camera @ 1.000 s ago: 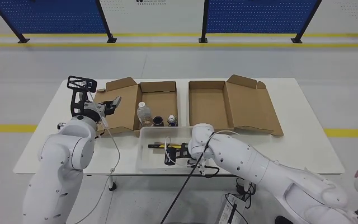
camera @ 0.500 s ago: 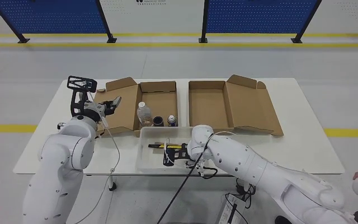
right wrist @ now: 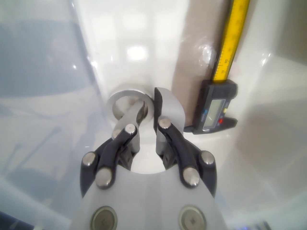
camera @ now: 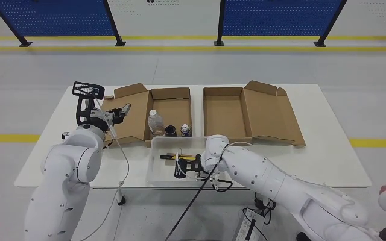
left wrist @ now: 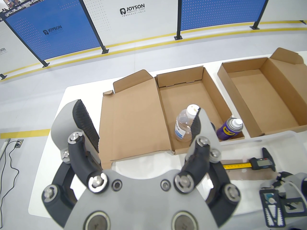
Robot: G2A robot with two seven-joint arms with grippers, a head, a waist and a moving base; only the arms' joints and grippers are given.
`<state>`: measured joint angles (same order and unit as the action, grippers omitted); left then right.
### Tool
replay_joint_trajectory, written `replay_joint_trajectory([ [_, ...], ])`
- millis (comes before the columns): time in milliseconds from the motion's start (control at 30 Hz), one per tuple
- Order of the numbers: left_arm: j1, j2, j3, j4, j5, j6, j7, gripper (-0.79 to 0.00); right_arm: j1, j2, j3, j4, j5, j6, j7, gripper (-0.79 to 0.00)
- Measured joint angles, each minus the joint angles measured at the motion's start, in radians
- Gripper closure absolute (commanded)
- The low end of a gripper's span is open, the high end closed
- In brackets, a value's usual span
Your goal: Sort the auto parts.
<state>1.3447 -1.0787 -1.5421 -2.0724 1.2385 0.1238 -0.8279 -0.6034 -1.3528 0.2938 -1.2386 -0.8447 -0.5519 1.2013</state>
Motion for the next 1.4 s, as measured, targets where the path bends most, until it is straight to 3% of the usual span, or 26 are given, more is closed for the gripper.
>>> replay_joint_trajectory([
  [367, 0.000, 0.000, 0.000, 0.000, 0.000, 0.000, 0.000, -0.785, -0.003, -0.001, 0.040, -0.011, -0.013, 0.016, -0.053, 0.000],
  [667, 0.000, 0.000, 0.000, 0.000, 0.000, 0.000, 0.000, -0.785, -0.036, 0.054, 0.183, -0.133, 0.007, 0.034, -0.144, 0.000],
  [1033, 0.000, 0.000, 0.000, 0.000, 0.000, 0.000, 0.000, -0.785, -0.217, 0.165, 0.462, -0.362, 0.040, -0.002, -0.254, 0.000],
  [1400, 0.000, 0.000, 0.000, 0.000, 0.000, 0.000, 0.000, -0.785, -0.439, 0.225, 0.693, -0.387, 0.268, -0.126, -0.519, 0.000],
])
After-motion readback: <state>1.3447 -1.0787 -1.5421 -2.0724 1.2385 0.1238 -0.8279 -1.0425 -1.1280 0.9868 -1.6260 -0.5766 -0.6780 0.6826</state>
